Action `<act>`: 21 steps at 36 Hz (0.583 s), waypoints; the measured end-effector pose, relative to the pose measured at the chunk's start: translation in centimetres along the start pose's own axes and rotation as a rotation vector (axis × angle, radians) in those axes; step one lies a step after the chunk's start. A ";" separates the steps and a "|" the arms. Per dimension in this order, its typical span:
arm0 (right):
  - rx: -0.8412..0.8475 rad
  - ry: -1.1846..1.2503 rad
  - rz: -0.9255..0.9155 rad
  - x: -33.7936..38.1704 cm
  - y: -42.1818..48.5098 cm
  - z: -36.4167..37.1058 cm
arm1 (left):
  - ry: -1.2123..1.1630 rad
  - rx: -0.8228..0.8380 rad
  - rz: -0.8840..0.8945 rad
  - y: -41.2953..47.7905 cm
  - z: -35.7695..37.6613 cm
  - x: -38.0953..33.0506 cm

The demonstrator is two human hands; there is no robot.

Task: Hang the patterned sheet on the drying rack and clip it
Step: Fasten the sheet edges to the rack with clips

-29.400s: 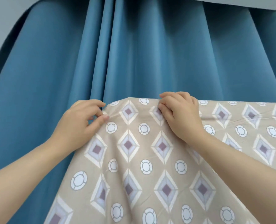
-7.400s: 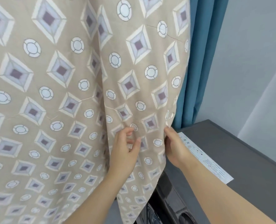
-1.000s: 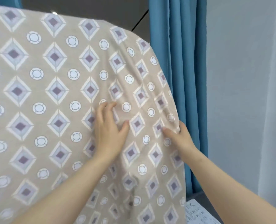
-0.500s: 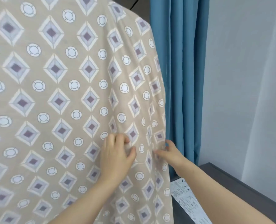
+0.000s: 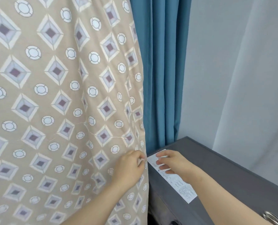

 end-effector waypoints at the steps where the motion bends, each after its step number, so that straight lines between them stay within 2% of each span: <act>1: -0.021 0.000 0.014 -0.6 -0.4 -0.4 | -0.009 0.033 -0.024 -0.1 0.7 0.0; 7: -0.185 0.024 0.058 -4.0 -3.6 -3.2 | -0.096 0.162 -0.024 -0.3 5.2 -1.8; 21: -0.872 -0.264 0.199 -15.2 -11.7 -10.9 | -0.280 0.527 0.144 -2.8 17.5 -11.3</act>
Point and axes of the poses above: each hand's wrist, its own y-axis towards the middle knuckle, its own z-axis out of the palm, x = y × z, the point moved 3 cm from there along y, towards the middle knuckle, and after that the axes turned 3 degrees about z, right-handed, at the moved point
